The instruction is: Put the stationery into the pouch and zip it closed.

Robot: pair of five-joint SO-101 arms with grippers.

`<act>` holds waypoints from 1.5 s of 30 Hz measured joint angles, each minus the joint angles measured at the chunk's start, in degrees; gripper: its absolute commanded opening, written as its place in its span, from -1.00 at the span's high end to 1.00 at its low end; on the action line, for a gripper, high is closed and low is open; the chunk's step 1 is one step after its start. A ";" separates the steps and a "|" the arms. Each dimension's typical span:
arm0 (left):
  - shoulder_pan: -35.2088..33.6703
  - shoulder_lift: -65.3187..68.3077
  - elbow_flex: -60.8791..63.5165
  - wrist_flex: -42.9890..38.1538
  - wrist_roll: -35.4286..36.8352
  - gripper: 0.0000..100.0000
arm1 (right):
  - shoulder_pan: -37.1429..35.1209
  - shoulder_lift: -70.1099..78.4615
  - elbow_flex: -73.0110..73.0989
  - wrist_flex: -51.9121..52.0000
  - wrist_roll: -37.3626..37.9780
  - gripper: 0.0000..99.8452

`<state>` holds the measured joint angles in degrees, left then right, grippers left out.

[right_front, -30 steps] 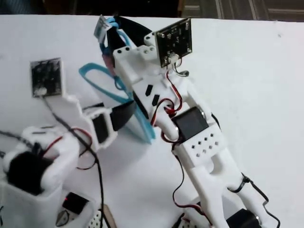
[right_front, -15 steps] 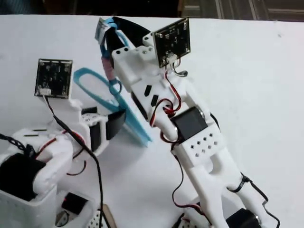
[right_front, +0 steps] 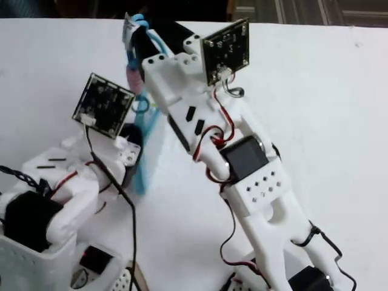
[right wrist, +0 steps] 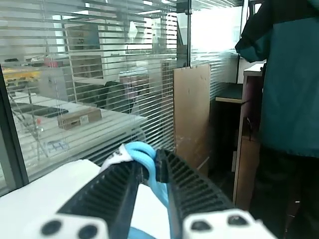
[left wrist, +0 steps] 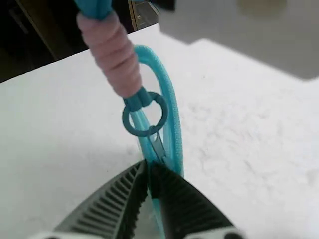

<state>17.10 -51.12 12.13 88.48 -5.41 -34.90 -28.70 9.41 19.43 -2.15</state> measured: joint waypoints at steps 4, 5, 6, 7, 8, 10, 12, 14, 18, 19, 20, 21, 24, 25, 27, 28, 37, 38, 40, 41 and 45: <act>0.00 -0.62 0.00 2.02 0.00 0.95 | 0.97 0.26 -0.09 1.58 0.00 0.97; 0.00 -0.88 0.00 2.81 0.00 0.95 | 1.67 0.35 -0.09 1.67 0.00 0.97; 0.00 -0.88 -0.09 3.60 -0.09 0.95 | 2.64 0.62 -0.09 1.76 0.00 0.97; 0.00 -0.88 -0.18 4.22 -0.09 0.95 | 3.69 0.88 -0.09 1.76 0.00 0.97; 0.00 -0.88 -0.53 5.01 -0.09 0.95 | 4.66 1.41 -0.09 1.76 0.00 0.97; 0.00 -0.97 -0.79 6.33 -0.35 0.95 | 7.21 2.73 0.00 1.76 0.00 0.97; 0.00 -0.97 -0.88 7.56 -1.41 0.95 | 10.11 4.31 -0.09 1.76 0.00 0.97; 0.00 -1.05 -0.97 8.97 -2.29 0.95 | 13.36 6.42 -0.09 0.79 0.00 0.97; 0.35 -2.73 -1.32 10.55 -3.25 0.95 | 19.25 11.60 -0.09 -3.78 0.00 0.97; 0.35 -3.52 -1.23 10.73 -3.43 0.95 | 20.40 13.19 -0.09 -5.27 0.00 0.97; 0.35 -4.40 -0.88 10.90 -3.60 0.95 | 21.27 14.68 -0.53 -6.59 0.00 0.97; 0.44 -4.92 -0.79 11.16 -3.60 0.95 | 22.07 16.26 -1.23 -7.74 0.00 0.97; 1.14 -6.59 -0.53 11.87 -3.60 0.95 | 23.38 21.80 -5.36 -9.58 0.09 0.97; 1.23 -7.03 -0.26 11.96 -3.60 0.95 | 23.65 23.91 -7.47 -9.67 0.09 0.97; 1.23 -8.00 0.09 13.19 -3.52 0.95 | 25.76 28.04 -12.22 -9.85 0.00 0.97; 1.32 -8.35 0.09 13.27 -3.52 0.95 | 27.60 29.71 -14.51 -9.85 0.00 0.97; 1.41 -8.53 0.09 13.63 -3.52 0.95 | 29.27 33.67 -26.64 1.49 0.00 0.97; 1.41 -8.35 0.09 13.63 -3.52 0.95 | 29.10 33.41 -26.73 3.08 0.26 0.97; 1.41 -8.53 0.09 13.63 -3.52 0.95 | 28.48 32.44 -26.73 6.86 2.20 0.96; 1.32 -8.53 0.09 13.63 -3.25 0.95 | 28.31 32.00 -26.73 8.88 3.43 0.96; -0.26 -8.53 0.09 12.75 -1.85 0.95 | 28.22 30.07 -26.73 19.34 10.37 0.96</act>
<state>16.84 -59.65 12.22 101.23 -7.25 -6.68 1.36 -17.32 38.77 8.22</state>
